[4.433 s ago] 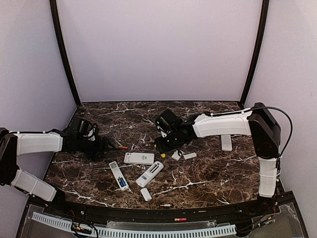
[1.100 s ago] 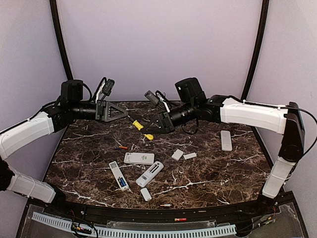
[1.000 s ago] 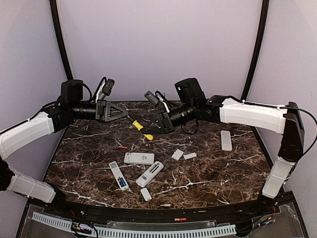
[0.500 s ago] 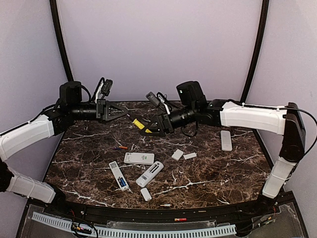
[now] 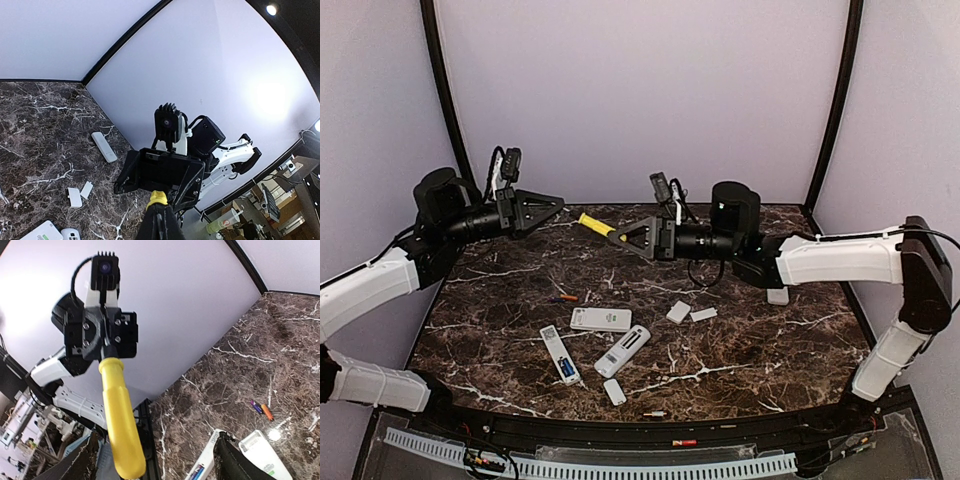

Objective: Unload the batteries from the remote control
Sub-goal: Pass from the left arm to the right

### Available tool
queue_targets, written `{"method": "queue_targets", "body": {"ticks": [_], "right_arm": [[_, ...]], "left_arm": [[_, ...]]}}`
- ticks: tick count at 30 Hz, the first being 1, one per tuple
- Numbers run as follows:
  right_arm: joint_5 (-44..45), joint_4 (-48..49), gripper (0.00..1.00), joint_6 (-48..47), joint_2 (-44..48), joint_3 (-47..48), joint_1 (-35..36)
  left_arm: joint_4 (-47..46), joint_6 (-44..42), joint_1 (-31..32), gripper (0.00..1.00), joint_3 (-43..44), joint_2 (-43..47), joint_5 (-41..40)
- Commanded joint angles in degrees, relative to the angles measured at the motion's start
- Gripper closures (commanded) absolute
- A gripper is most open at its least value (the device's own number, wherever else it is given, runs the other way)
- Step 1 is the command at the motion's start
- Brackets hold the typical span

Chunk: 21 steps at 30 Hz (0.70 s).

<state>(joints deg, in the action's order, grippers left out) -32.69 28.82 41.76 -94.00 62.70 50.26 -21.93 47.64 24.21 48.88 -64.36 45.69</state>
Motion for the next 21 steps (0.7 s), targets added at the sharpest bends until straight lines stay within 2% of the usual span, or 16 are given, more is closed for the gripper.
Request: {"method": "queue_targets", "body": {"ticks": [1, 16, 21], "right_arm": [[2.44, 14.04, 0.25, 6.7, -0.19, 0.09, 0.81], [-0.26, 13.37, 0.47, 6.84, -4.73, 7.23, 3.04], [-0.62, 12.65, 0.59, 6.37, -5.25, 8.26, 3.22]], "left_arm": [[-6.05, 2.94, -0.54, 1.0, -1.22, 1.78, 0.21], [-11.13, 5.29, -0.79, 1.0, -3.27, 3.27, 1.73], [-11.12, 5.17, -0.83, 1.0, -3.35, 3.19, 1.96]]}}
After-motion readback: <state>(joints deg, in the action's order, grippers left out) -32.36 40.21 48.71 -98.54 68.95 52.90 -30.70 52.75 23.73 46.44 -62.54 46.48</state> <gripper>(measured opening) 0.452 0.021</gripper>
